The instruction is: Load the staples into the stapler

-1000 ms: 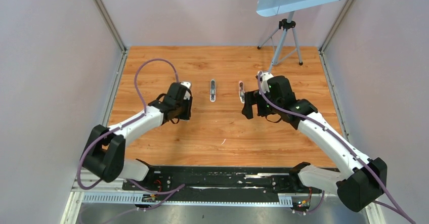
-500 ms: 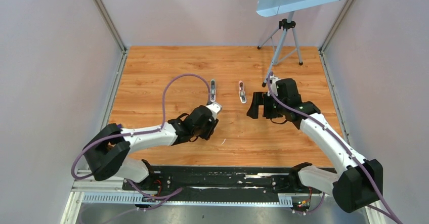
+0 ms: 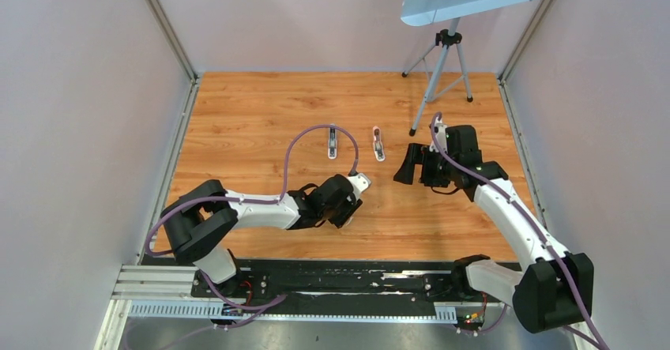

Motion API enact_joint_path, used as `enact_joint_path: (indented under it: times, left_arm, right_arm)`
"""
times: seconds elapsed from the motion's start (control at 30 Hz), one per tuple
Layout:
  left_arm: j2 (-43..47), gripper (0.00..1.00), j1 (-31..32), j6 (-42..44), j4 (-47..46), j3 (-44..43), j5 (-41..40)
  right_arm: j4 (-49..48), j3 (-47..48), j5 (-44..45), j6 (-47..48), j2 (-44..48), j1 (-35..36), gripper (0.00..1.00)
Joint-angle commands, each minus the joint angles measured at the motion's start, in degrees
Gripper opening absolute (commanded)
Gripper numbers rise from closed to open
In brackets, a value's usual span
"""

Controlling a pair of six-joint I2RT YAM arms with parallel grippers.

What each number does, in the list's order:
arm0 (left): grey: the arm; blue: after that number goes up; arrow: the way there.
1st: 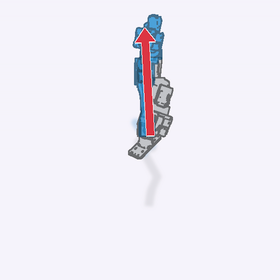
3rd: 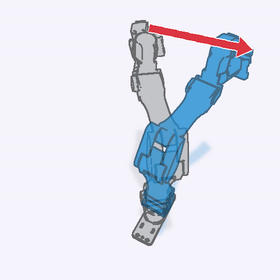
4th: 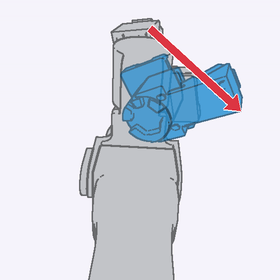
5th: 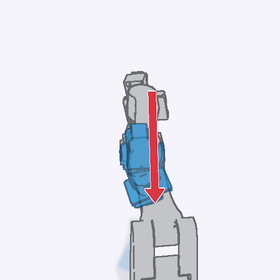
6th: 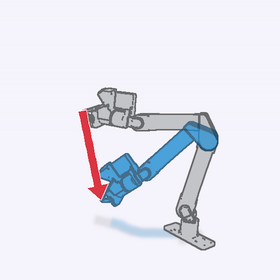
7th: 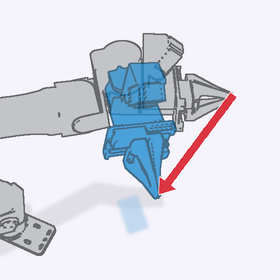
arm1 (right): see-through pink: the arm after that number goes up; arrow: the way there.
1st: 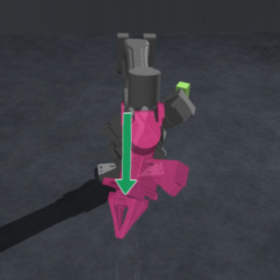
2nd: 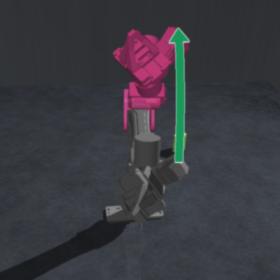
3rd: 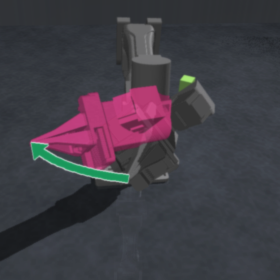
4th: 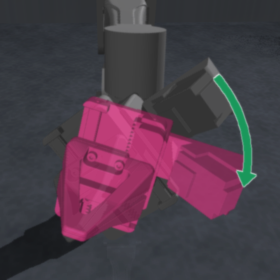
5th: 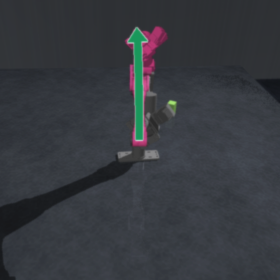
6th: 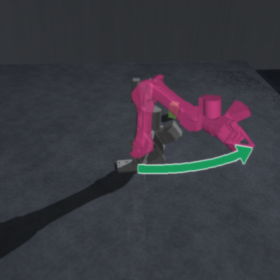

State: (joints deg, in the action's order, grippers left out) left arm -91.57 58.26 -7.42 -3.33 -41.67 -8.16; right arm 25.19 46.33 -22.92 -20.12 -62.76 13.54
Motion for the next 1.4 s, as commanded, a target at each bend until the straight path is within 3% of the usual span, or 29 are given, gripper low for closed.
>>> enact_joint_path:
  times: [0.0, 0.23, 0.43, 0.53, 1.37]
  left_arm:
    - [-0.1, 0.48, 0.37, 1.19, 0.09, -0.96, -1.48]
    - [0.78, 0.54, 0.32, 1.03, 0.61, 0.13, -1.61]
    - [0.38, 0.5, 0.3, 0.73, 0.46, 0.87, -0.54]
    - [0.79, 0.48, 0.31, 0.27, -0.5, 1.92, -0.55]
    - [2.54, 0.35, -0.89, 3.0, -4.32, 4.8, 3.9]
  right_arm:
    - [-1.06, -1.18, -5.07, 0.13, 0.05, -2.13, 0.91]
    - [-4.89, -2.38, -10.67, -1.12, -2.07, -2.68, 0.74]
    - [-11.65, -3.2, -18.04, -3.18, -6.52, -2.72, 0.52]
    - [-15.28, -3.44, -20.83, -5.15, -9.74, -2.65, 0.47]
    - [-29.41, -0.59, -32.33, -6.65, -34.36, 6.46, 0.58]
